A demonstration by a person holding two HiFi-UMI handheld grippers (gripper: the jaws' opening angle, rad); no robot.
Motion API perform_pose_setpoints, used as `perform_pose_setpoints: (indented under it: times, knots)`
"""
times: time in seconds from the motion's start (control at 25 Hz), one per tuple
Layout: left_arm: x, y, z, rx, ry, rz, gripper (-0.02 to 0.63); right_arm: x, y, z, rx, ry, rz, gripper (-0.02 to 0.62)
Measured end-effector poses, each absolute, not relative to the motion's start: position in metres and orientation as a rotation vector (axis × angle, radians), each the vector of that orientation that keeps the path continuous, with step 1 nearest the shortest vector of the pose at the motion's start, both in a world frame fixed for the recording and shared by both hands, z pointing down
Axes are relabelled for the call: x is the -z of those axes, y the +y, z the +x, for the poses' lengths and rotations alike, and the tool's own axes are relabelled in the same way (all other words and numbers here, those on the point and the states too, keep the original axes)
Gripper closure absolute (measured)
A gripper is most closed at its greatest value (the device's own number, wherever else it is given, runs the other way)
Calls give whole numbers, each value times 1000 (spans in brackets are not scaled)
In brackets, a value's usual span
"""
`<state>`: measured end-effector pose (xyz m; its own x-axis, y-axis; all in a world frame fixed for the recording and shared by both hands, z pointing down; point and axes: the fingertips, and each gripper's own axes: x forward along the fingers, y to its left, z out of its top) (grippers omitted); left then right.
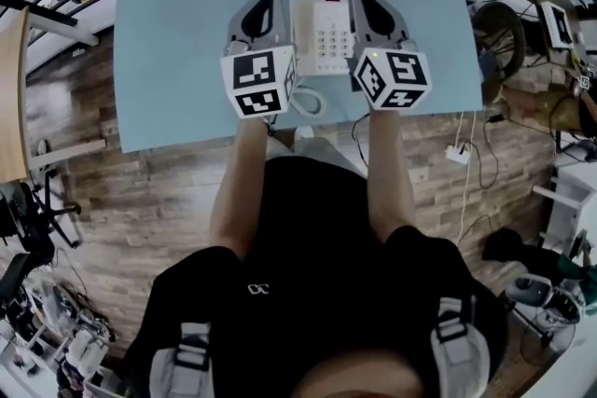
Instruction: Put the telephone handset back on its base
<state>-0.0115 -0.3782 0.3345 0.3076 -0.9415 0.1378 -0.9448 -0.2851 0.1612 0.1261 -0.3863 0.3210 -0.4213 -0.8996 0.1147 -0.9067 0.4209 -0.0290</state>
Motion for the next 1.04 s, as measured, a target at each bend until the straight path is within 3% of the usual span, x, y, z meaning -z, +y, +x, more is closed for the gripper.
perform_pose_setpoints:
  times: [0.32, 1.04]
  knots:
    - [-298, -385, 5, 37, -1763, 2448, 606, -282, -387, 140, 45, -2611, 1673, 600]
    - [-299, -388, 4, 20, -1763, 2417, 606, -278, -389, 137, 77, -2623, 1612, 600]
